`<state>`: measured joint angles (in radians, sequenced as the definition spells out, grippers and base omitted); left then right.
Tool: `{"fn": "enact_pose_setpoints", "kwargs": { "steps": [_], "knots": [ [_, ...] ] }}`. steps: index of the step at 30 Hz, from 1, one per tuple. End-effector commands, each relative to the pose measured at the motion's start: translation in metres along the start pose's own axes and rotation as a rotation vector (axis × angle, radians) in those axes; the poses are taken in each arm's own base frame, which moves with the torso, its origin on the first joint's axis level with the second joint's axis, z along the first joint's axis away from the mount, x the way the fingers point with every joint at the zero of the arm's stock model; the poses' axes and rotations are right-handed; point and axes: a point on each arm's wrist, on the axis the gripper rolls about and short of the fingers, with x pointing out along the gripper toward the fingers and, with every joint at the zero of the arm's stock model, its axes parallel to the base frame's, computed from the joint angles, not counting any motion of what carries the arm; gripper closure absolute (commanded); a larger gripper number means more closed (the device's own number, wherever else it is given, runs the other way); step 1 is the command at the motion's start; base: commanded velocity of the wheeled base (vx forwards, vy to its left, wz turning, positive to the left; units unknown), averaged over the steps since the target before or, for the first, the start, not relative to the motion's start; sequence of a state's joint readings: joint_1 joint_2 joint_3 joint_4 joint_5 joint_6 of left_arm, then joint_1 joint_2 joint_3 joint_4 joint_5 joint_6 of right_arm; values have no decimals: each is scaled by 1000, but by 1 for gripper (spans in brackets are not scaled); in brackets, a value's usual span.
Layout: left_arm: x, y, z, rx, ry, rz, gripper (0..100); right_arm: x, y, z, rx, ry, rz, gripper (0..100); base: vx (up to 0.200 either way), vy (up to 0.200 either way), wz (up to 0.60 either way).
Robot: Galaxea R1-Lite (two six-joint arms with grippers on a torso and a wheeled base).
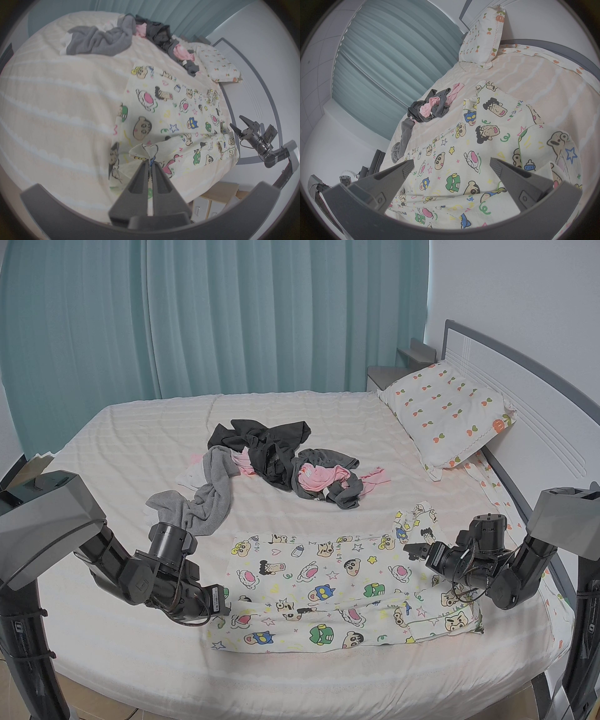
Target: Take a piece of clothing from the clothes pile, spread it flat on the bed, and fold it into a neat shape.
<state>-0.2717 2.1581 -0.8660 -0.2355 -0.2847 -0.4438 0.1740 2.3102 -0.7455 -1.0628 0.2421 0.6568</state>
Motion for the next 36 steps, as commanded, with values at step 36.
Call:
{"fn": "enact_pose_setpoints", "kwargs": {
  "steps": [36],
  "knots": [
    [51, -16, 41, -71, -76, 244, 100, 3, -3, -3, -6, 7, -8, 0, 0, 0, 0]
  ]
}}
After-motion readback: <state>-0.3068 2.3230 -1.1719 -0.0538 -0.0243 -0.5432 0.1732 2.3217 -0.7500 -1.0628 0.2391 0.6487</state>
